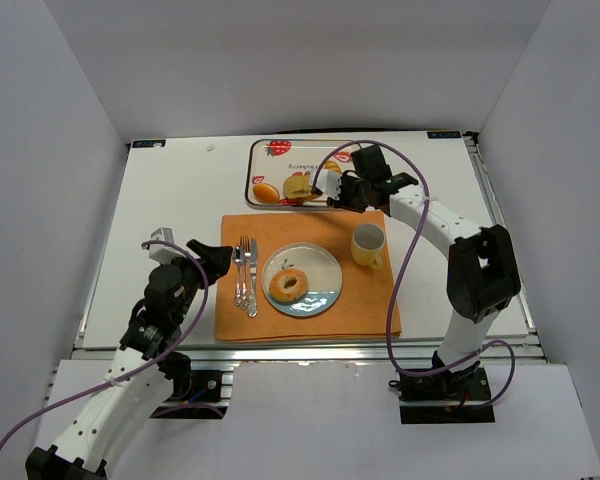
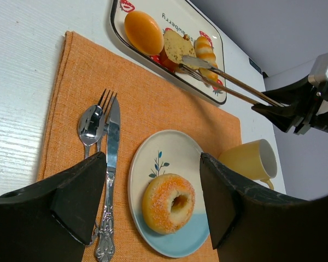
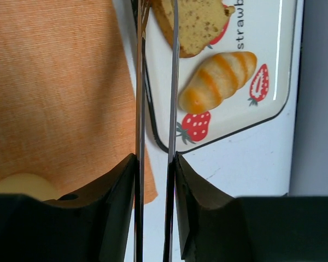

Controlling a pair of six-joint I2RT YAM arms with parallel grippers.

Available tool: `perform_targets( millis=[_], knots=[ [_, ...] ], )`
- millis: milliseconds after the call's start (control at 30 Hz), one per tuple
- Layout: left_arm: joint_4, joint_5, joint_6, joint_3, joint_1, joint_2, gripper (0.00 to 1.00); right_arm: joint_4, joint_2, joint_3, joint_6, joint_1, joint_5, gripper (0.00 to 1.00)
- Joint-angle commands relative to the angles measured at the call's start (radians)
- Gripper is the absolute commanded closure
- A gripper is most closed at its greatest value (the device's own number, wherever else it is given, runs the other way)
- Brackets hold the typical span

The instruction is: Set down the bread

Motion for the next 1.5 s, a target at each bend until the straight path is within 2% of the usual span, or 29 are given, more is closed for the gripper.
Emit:
perform_targets(
  millis=[0, 633, 1067, 1167, 1267, 1300, 1467],
  knots=[
    [-0.008, -0.008, -0.002, 0.012, 0.003, -0.006, 0.22, 0.067, 0.003, 0.063, -0.050, 0.002, 0.035, 0.62],
    [-0.006, -0.010, -0.002, 0.006, 0.003, -0.004, 0.22, 0.073, 0.008, 0.016, -0.087, 0.000, 0.039, 0.59],
    [0.008, -0.005, -0.003, 0.007, 0.003, 0.014, 0.22, 0.070, 0.101, 0.071, -0.075, 0.000, 0.090, 0.59],
    [0.009, -0.005, -0.006, 0.006, 0.003, 0.011, 0.22, 0.066, 0.106, 0.071, -0.075, 0.001, 0.091, 0.62],
    [0.003, -0.005, -0.005, 0.010, 0.003, 0.014, 0.22, 0.052, 0.098, 0.071, -0.064, 0.001, 0.087, 0.74],
    [0.003, -0.005, -0.003, 0.012, 0.003, 0.014, 0.22, 0.043, 0.094, 0.069, -0.061, -0.001, 0.082, 0.82],
    [0.004, -0.005, -0.003, 0.017, 0.003, 0.014, 0.22, 0.047, -0.006, 0.030, -0.030, 0.001, 0.050, 0.96]
  ],
)
